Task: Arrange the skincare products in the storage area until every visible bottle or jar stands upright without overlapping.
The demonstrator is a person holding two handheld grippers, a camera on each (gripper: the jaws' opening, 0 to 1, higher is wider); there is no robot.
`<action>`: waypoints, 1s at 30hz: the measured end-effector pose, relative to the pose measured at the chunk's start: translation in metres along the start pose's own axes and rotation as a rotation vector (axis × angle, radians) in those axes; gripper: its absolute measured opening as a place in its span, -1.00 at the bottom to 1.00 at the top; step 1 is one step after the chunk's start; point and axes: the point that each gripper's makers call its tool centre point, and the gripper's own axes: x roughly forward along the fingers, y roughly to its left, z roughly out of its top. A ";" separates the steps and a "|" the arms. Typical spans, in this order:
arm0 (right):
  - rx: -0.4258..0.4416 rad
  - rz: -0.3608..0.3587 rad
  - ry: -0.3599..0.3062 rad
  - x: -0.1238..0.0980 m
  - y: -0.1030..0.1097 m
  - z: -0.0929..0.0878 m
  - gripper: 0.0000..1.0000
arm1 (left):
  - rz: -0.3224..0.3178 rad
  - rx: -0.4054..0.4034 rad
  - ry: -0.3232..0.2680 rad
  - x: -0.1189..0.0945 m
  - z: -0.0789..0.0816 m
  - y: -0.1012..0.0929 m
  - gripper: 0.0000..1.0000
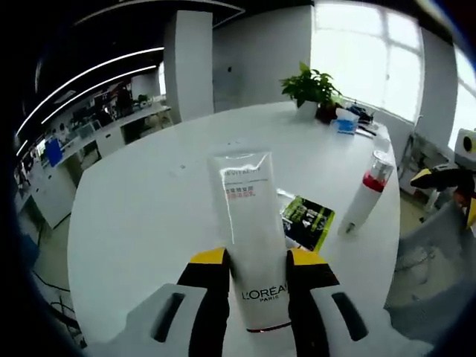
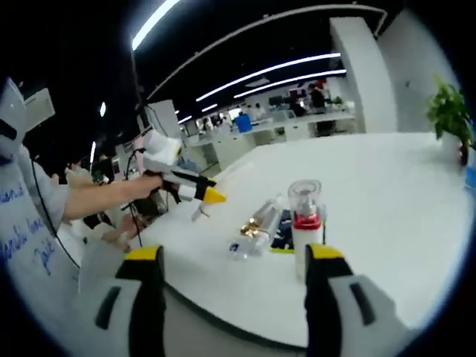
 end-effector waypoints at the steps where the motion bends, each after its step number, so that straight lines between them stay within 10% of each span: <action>1: 0.010 0.007 -0.006 0.001 0.003 0.001 0.51 | -0.003 0.001 -0.003 -0.002 -0.001 -0.002 -0.49; 30: 0.093 0.179 -0.029 0.053 0.005 0.026 -0.30 | -0.054 0.073 -0.126 -0.036 0.002 -0.106 -0.47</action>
